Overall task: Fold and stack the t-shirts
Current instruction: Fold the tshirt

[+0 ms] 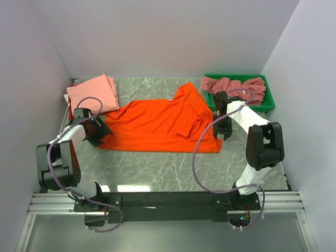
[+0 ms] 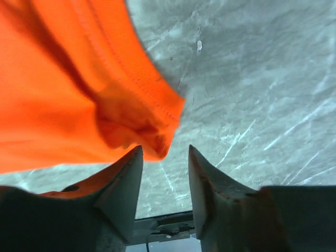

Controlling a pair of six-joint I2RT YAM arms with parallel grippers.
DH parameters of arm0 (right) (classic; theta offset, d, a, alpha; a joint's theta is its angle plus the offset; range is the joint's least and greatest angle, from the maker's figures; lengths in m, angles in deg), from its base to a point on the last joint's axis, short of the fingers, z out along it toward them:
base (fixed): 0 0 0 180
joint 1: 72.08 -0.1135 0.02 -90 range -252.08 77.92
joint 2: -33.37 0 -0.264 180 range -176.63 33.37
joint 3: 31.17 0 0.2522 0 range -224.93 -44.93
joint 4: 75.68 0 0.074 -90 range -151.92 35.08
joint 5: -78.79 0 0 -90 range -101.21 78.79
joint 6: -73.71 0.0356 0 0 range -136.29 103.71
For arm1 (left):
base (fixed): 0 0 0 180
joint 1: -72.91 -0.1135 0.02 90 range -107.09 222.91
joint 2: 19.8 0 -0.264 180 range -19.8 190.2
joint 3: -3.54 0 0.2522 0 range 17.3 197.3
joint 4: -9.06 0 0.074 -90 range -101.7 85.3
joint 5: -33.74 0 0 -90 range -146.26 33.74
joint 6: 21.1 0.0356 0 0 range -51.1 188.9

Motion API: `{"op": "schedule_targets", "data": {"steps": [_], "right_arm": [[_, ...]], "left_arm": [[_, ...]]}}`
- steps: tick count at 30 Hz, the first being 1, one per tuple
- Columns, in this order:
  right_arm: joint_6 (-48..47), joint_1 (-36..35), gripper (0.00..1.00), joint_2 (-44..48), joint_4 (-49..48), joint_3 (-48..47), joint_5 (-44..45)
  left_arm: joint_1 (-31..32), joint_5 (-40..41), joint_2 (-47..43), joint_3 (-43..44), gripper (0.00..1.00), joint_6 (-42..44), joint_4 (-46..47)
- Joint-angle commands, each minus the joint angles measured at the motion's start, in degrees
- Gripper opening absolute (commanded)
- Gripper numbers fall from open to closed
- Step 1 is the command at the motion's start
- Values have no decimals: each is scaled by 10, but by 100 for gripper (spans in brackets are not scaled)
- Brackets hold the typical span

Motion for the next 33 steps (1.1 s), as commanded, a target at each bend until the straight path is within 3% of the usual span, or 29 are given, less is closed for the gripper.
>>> {"op": "schedule_targets", "data": {"steps": [1, 7, 14, 20, 33], "right_arm": [[9, 0, 49, 59, 27, -55, -11], [41, -52, 50, 71, -21, -84, -128], [69, -142, 50, -30, -80, -120, -172], [91, -147, 49, -86, -102, -121, -168], [87, -147, 47, -117, -161, -81, -183]], "left_arm": [[-4, 25, -48, 34, 74, 22, -35], [-5, 15, -88, 59, 74, 19, -61], [-4, 12, -97, 53, 75, 28, -62], [-5, -11, -111, 25, 75, 34, -43], [-4, -22, -115, -5, 74, 44, -21]]}}
